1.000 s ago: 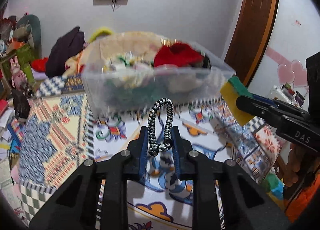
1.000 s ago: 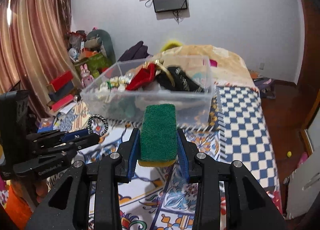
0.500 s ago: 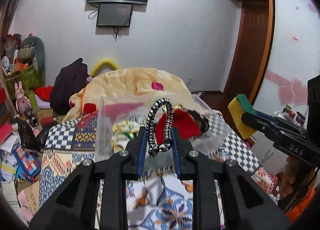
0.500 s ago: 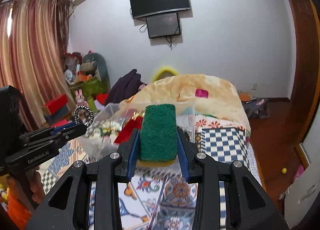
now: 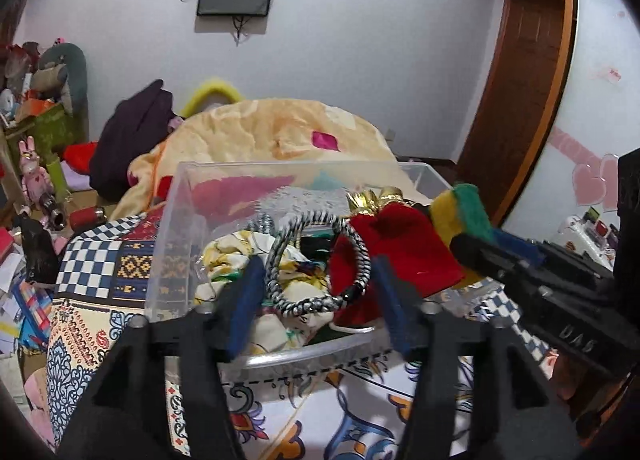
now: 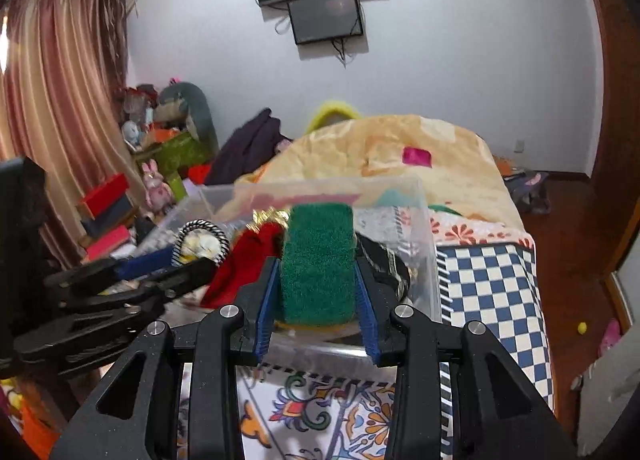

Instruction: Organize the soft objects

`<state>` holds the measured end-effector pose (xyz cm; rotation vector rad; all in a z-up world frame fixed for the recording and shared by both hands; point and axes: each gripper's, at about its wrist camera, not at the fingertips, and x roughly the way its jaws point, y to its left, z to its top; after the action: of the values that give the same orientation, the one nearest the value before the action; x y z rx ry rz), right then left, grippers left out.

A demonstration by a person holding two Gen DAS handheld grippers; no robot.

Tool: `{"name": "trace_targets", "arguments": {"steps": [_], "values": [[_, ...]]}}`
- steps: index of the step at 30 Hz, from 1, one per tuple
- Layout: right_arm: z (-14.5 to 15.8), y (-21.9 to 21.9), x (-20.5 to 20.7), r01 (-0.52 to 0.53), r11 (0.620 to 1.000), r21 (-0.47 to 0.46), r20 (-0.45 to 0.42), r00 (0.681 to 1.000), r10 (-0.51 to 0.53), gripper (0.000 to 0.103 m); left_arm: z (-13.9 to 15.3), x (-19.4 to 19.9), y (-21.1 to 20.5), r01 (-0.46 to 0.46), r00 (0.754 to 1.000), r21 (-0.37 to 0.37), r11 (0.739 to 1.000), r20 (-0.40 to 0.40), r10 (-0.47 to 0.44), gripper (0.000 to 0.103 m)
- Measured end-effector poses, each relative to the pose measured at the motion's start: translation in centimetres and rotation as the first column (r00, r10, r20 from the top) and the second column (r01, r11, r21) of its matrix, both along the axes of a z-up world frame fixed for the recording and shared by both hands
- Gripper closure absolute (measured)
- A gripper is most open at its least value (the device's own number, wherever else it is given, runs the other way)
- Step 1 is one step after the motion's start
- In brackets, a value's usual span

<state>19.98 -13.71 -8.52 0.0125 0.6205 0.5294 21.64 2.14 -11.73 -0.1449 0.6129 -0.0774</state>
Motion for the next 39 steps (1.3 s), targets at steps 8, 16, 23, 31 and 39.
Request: {"name": "trace_targets", "arguments": {"steps": [8, 16, 23, 31, 39], "values": [[0.5, -1.2, -0.7, 0.035, 0.999, -0.016, 0.019, 0.999, -0.035, 0.037, 0.1, -1.3, 0.2, -0.009, 1.0, 0.0, 1.0, 0.015, 0.009, 0.035], [4.6, -3.1, -3.3, 0.027, 0.999, 0.039, 0.102, 0.994, -0.031, 0.037, 4.3, -5.5, 0.0, -0.008, 0.99, 0.015, 1.0, 0.14, 0.006, 0.035], [9.7, -4.4, -8.1, 0.02, 0.997, 0.077, 0.247, 0.968, -0.039, 0.029, 9.4, -10.7, -0.6, -0.016, 0.96, 0.011, 1.0, 0.28, 0.012, 0.031], [13.4, -4.9, -12.1, -0.003, 0.994, 0.113, 0.347, 0.937, -0.037, 0.024, 13.7, -16.0, -1.3, -0.031, 0.919, 0.034, 0.999, 0.395, 0.015, 0.022], [14.5, -5.3, -14.2, -0.016, 0.989, 0.145, 0.389, 0.92, -0.042, 0.014, 15.6, -19.2, -2.0, -0.05, 0.891, 0.058, 0.997, 0.454, 0.018, 0.007]]}}
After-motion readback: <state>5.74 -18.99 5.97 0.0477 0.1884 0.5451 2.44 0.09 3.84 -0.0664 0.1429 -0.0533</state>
